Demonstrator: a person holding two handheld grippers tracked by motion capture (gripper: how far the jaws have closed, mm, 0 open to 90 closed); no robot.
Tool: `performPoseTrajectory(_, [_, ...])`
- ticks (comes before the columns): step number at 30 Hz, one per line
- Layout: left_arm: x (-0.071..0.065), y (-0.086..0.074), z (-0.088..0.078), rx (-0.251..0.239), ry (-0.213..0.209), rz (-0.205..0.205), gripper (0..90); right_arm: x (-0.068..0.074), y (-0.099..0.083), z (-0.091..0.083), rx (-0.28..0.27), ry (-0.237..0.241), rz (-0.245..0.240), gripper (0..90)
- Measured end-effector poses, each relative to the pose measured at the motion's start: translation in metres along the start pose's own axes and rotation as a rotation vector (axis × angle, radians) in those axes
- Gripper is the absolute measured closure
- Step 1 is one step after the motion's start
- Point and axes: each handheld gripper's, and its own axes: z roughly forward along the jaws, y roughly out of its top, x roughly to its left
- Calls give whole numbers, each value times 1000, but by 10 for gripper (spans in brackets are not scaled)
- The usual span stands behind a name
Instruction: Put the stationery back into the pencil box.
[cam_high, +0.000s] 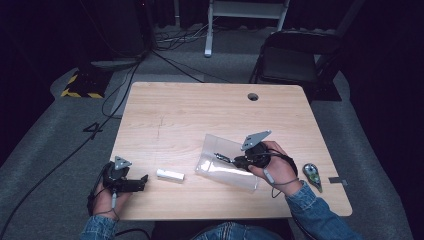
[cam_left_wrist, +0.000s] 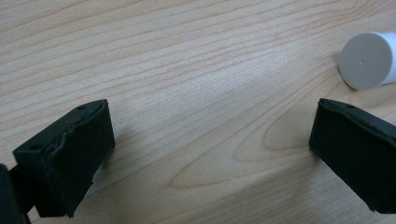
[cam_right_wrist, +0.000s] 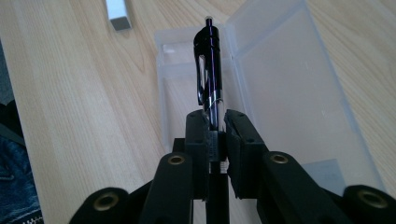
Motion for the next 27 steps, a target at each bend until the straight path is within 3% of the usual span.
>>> performPoseTrajectory(6, [0,0,0,0,-1,1,3,-1,-4,14,42,7,4,800])
performPoseTrajectory(12, [0,0,0,0,0,1,3,-2,-8,25,92,-19,7,800])
performPoseTrajectory(27, [0,0,0,0,-1,1,3,-5,-13,38,133,-39,8,800])
